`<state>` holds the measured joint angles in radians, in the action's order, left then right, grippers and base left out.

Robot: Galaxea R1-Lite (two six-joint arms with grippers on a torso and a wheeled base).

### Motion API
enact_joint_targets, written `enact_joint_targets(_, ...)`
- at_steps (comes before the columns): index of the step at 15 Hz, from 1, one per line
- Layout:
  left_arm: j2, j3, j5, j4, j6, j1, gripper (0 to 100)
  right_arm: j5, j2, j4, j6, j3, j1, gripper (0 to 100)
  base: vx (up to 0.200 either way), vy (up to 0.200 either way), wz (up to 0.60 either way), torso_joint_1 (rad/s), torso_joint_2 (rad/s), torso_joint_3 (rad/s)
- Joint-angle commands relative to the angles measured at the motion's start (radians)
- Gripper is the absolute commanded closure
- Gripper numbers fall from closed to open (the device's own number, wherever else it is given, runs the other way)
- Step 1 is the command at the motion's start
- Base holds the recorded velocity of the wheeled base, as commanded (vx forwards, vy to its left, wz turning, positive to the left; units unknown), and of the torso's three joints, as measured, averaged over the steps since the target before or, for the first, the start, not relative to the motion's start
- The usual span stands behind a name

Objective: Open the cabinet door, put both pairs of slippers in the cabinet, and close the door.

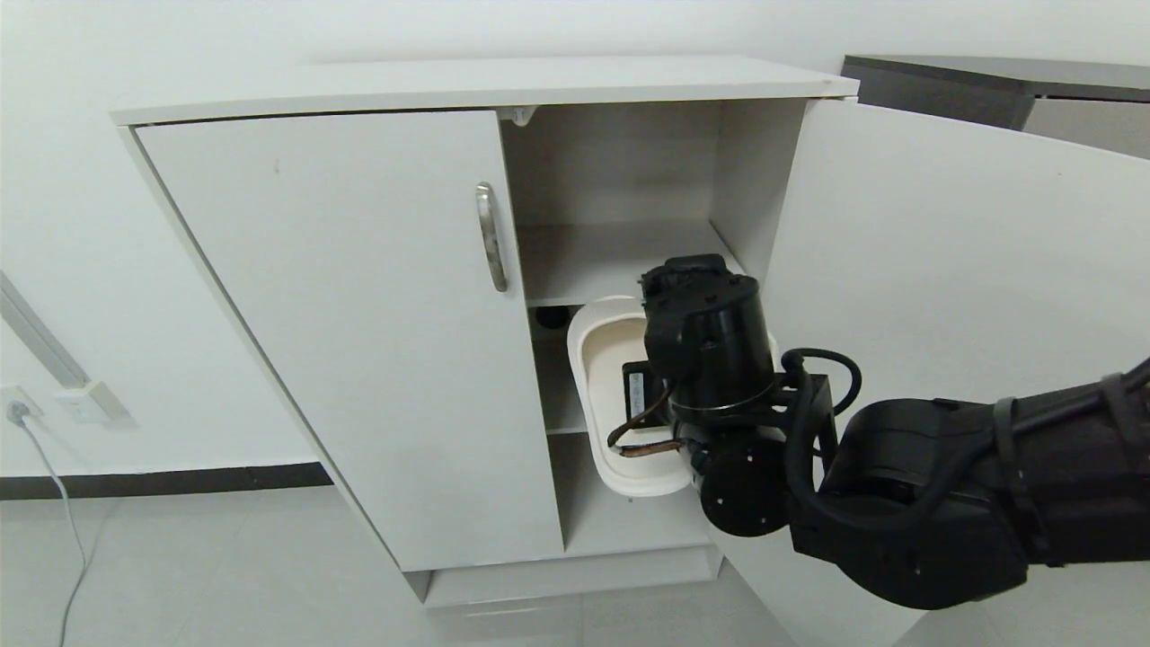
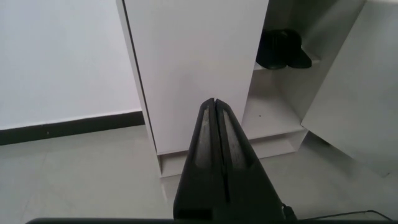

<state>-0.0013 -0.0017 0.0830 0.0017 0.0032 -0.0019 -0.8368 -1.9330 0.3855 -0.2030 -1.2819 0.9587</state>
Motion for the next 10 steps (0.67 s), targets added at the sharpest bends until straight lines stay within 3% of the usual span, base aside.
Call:
enact_joint_targets(1, 0.001, 0.0, 0.0, 0.0, 0.0, 0.0, 100, -0.001, 0.014, 0.004, 0.014, -0.025, 0.0, 100, 0.0, 0.0, 0.0, 0.0, 0.0, 0.0)
enact_joint_targets(7, 0.001, 0.0, 0.0, 0.0, 0.0, -0.001, 100, 0.001, 0.011, 0.007, 0.033, -0.05, 0.002, 100, 0.0, 0.0, 0.0, 0.0, 0.0, 0.0)
enact_joint_targets(10, 0.001, 0.0, 0.0, 0.0, 0.0, -0.001, 100, 0.004, 0.008, 0.006, 0.053, -0.068, 0.002, 100, 0.2, 0.0, 0.0, 0.001, 0.0, 0.002)
